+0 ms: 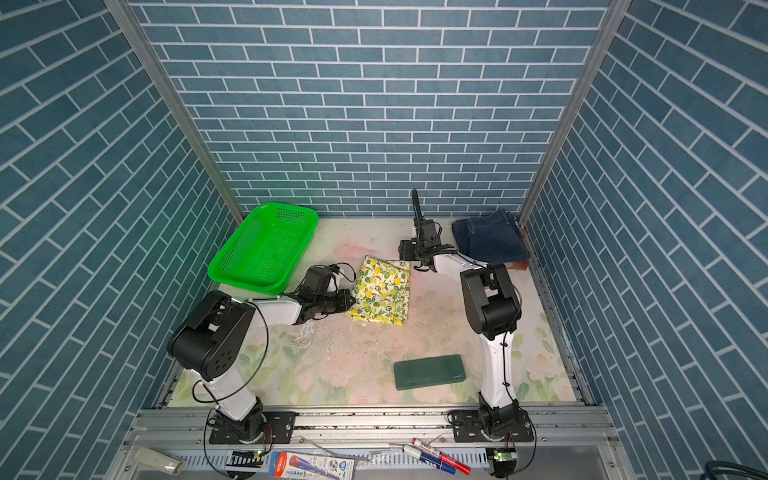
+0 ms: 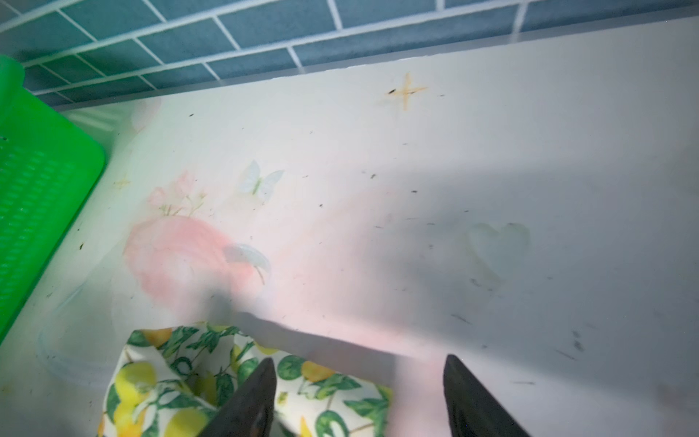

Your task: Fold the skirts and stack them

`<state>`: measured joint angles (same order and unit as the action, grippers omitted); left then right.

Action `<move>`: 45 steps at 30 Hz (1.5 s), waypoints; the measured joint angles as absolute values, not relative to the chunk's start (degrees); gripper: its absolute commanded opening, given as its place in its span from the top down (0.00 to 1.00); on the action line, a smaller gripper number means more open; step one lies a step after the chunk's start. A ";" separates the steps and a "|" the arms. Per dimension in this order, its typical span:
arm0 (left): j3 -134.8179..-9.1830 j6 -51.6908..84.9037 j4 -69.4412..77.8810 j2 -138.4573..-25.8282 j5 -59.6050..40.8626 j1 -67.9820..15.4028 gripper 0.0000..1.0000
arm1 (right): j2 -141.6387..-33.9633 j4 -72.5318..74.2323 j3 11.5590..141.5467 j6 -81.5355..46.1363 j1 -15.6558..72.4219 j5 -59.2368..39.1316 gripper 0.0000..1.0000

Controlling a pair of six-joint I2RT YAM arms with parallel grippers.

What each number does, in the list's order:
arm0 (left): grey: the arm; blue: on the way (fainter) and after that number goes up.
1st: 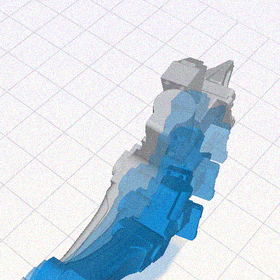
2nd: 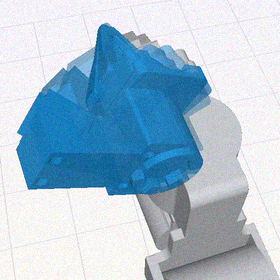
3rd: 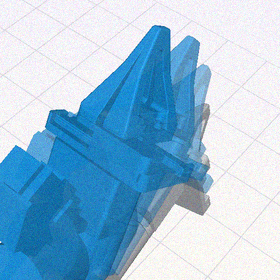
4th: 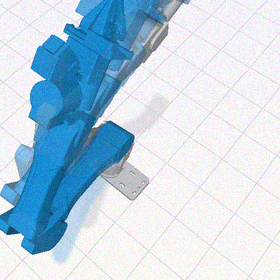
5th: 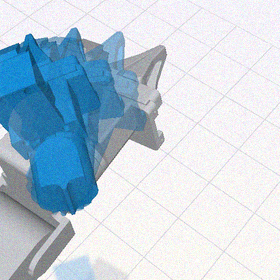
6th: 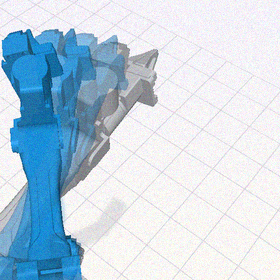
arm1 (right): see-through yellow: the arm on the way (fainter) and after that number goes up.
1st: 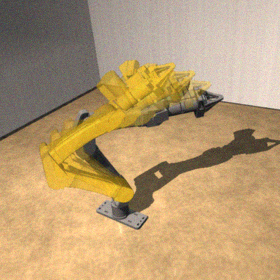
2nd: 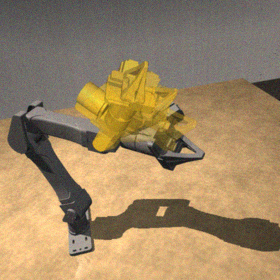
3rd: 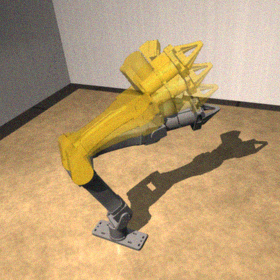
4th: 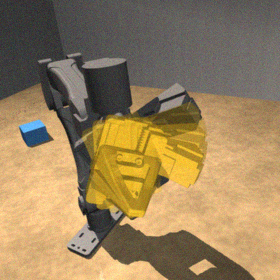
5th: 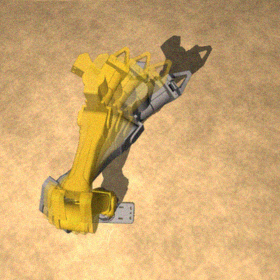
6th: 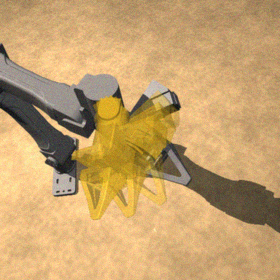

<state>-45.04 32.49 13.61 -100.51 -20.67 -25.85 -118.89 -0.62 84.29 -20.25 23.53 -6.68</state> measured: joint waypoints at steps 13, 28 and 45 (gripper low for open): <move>-45.87 32.62 13.39 -101.82 -20.80 -25.85 0.80 | -107.35 -1.72 72.14 -19.22 25.54 -9.47 0.35; -48.23 31.70 10.72 -101.73 -20.38 -26.44 0.45 | -112.25 2.66 68.86 -28.34 25.39 -16.21 0.67; -48.95 30.06 7.97 -100.92 -19.11 -26.50 0.44 | -110.76 3.27 68.95 -31.00 25.32 -16.32 1.00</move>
<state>-48.95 30.06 7.97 -100.92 -19.11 -26.50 -110.76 3.27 68.95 -31.00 25.32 -16.32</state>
